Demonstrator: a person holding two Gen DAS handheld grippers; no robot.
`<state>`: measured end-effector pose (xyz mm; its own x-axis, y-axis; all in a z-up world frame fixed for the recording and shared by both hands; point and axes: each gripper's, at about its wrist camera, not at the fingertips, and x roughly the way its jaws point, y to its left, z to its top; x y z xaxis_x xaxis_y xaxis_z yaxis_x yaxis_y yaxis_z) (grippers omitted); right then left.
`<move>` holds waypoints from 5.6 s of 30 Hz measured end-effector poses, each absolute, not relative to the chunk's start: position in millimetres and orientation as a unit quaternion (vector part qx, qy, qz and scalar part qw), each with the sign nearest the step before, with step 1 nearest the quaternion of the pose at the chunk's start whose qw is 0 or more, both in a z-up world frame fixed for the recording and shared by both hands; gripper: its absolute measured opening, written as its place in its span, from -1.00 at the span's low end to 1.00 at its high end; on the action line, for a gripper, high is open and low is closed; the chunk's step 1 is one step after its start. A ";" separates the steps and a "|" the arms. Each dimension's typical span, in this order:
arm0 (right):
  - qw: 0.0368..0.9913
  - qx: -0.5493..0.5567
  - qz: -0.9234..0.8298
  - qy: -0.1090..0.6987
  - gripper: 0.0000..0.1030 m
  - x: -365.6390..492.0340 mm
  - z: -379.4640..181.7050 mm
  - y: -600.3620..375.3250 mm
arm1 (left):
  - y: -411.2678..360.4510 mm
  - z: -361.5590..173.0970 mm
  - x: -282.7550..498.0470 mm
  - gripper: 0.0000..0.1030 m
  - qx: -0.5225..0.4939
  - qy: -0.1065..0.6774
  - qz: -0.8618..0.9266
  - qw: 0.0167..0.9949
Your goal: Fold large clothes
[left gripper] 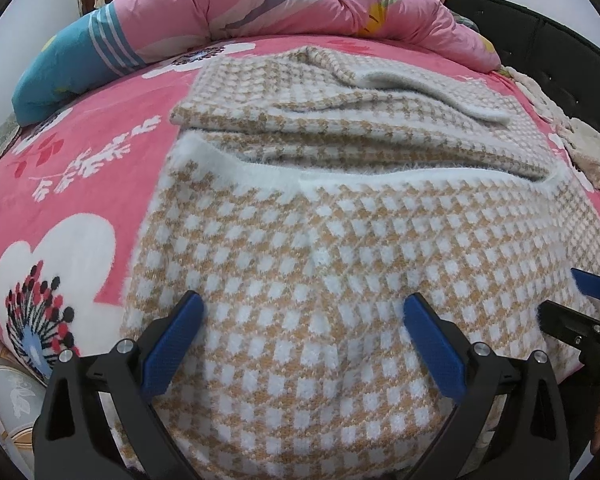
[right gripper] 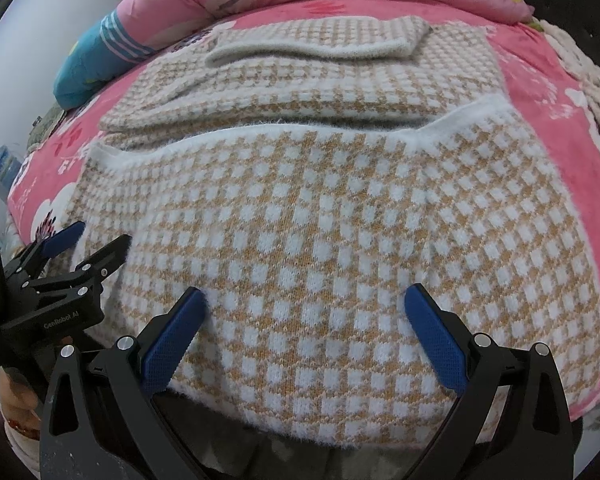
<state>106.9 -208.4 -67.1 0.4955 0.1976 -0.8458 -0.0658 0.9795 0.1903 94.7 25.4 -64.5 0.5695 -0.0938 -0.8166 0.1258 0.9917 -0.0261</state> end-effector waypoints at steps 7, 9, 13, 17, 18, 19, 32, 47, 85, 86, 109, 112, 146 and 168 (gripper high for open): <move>0.861 0.068 0.084 0.496 0.85 101.9 -68.5 -212.3 | 29.9 -56.2 91.2 0.91 0.012 0.452 -0.059 0.890; 0.862 0.066 0.087 0.495 0.85 101.1 -68.5 -213.6 | 35.9 -44.2 86.6 0.91 -0.003 0.436 -0.055 0.898; 0.869 0.061 0.084 0.483 0.85 94.9 -68.1 -213.3 | 45.3 -34.4 81.8 0.91 -0.006 0.419 -0.034 0.907; 0.868 0.042 0.071 0.489 0.84 90.7 -60.3 -208.2 | 53.6 -44.5 85.1 0.91 -0.008 0.434 -0.019 0.901; 0.869 0.035 0.066 0.488 0.84 89.6 -57.2 -203.2 | 54.7 -46.6 84.3 0.91 -0.008 0.433 -0.019 0.901; 0.873 0.028 0.061 0.483 0.84 88.2 -53.0 -200.9 | 54.2 -48.0 83.3 0.91 -0.009 0.432 -0.018 0.902; 0.899 0.018 0.073 0.431 0.82 85.5 -21.3 -186.0 | 53.7 -51.3 88.2 0.91 -0.021 0.443 -0.010 0.896; 0.903 0.042 0.097 0.416 0.41 99.9 -16.3 -171.8 | 54.4 -51.7 89.2 0.91 -0.027 0.446 -0.010 0.895; 0.898 0.019 0.085 0.432 0.07 105.7 -44.6 -166.3 | 140.2 -59.9 88.0 -0.15 -0.136 0.367 -0.152 0.908; 0.898 0.019 0.085 0.432 0.07 105.5 -44.6 -166.3 | 141.1 -59.6 86.8 -0.17 -0.140 0.365 -0.157 0.907; 0.897 0.017 0.086 0.434 0.07 106.2 -46.2 -165.0 | 123.8 -59.9 147.8 -0.18 -0.168 0.417 -0.228 0.863; 0.895 0.015 0.088 0.437 0.07 106.6 -45.9 -164.7 | 117.0 -54.6 135.7 -0.18 -0.143 0.418 -0.232 0.867; 0.887 0.055 0.032 0.457 0.63 97.8 -22.3 -211.3 | 86.7 -65.7 116.0 -0.17 -0.062 0.436 -0.101 0.892; 0.878 0.077 0.029 0.472 0.63 108.8 -27.6 -209.9 | 89.5 -67.2 115.7 -0.17 -0.069 0.432 -0.107 0.893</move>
